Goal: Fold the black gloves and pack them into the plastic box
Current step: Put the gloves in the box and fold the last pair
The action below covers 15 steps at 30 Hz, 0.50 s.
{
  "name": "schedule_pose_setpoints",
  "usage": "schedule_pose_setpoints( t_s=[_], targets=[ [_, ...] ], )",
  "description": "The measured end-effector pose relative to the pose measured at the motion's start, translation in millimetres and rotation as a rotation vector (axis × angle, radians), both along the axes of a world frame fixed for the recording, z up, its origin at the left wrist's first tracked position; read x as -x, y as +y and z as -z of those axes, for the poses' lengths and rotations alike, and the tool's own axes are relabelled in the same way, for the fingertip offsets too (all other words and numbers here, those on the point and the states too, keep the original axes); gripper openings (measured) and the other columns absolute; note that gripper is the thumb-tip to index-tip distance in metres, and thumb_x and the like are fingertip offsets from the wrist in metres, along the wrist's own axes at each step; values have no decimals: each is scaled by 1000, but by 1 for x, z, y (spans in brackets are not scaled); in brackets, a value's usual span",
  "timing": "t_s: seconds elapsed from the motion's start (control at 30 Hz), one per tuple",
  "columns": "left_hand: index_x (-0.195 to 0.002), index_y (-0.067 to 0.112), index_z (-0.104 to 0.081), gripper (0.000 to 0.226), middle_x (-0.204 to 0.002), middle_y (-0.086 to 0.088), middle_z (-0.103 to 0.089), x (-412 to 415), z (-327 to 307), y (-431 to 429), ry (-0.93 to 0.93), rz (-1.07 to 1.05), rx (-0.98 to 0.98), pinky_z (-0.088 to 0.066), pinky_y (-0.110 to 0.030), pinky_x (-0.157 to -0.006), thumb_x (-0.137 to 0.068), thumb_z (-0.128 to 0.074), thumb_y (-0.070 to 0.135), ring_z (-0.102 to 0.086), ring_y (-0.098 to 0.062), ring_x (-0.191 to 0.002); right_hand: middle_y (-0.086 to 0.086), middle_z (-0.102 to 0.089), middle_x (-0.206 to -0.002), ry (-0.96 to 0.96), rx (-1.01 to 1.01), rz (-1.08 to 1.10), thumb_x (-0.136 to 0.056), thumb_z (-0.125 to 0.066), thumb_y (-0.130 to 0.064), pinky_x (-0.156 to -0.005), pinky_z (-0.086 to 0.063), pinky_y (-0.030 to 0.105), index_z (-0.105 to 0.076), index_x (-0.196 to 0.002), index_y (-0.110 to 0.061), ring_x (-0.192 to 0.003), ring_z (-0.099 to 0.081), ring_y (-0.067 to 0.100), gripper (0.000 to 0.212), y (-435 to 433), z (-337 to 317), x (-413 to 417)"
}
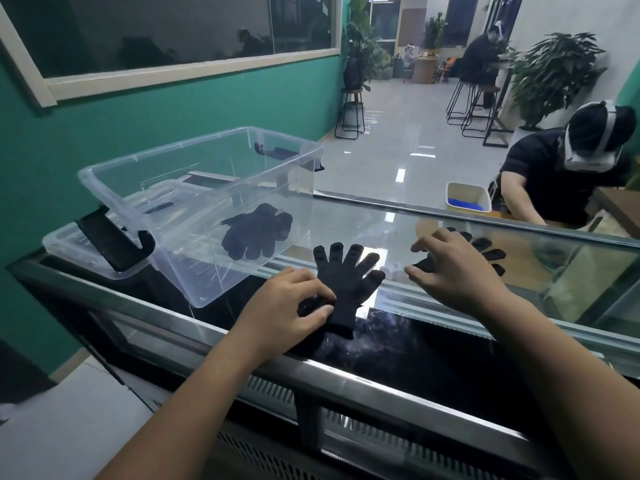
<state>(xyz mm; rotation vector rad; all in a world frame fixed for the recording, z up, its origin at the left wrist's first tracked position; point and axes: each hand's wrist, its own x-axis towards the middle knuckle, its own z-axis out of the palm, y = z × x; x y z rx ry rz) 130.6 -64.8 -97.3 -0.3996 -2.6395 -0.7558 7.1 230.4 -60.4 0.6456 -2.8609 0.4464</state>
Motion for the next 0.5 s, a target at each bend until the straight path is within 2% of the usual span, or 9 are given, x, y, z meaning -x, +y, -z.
schedule_pose_setpoints(
  t_s=[0.2,0.23,0.3,0.37,0.5],
  targets=[
    [-100,35,-83,9,-90,18,-65,-1,0,1,-6,38,-18,-57,-34,-80,-94,-76,38,-63,-11,-92,-1,-59,-100,-108,5,79,-89,-73,-39,-78,-49,39,-64,-90,-27,-94,-57,23,15,12,-6,-6],
    [-98,34,-83,9,-88,18,-65,-1,1,1,-7,44,-22,-57,-35,-78,-94,-76,37,-63,-11,-90,-2,-59,-97,-129,16,84,-90,-73,-36,-75,-46,37,-60,-82,-32,-92,-56,22,16,10,-7,-8],
    [-96,32,-83,9,-87,18,-66,0,2,1,-2,48,-22,-57,-36,-76,-93,-76,36,-62,-11,-87,-2,-58,-94,-127,37,79,-92,-73,-29,-74,-38,34,-47,-71,-41,-89,-54,22,35,7,-7,-10],
    [-94,31,-83,8,-87,17,-67,0,3,2,5,52,-15,-56,-38,-76,-92,-76,35,-61,-11,-85,-2,-57,-93,-111,53,82,-94,-73,-26,-75,-36,33,-45,-69,-41,-88,-53,22,40,5,-6,-10],
    [-92,31,-81,4,-89,16,-69,1,3,3,-4,69,-3,-56,-39,-77,-91,-77,32,-61,-11,-87,-2,-57,-93,-38,33,49,-96,-71,-23,-73,-40,35,-67,-87,-22,-91,-56,24,10,0,5,-8]
  ],
)
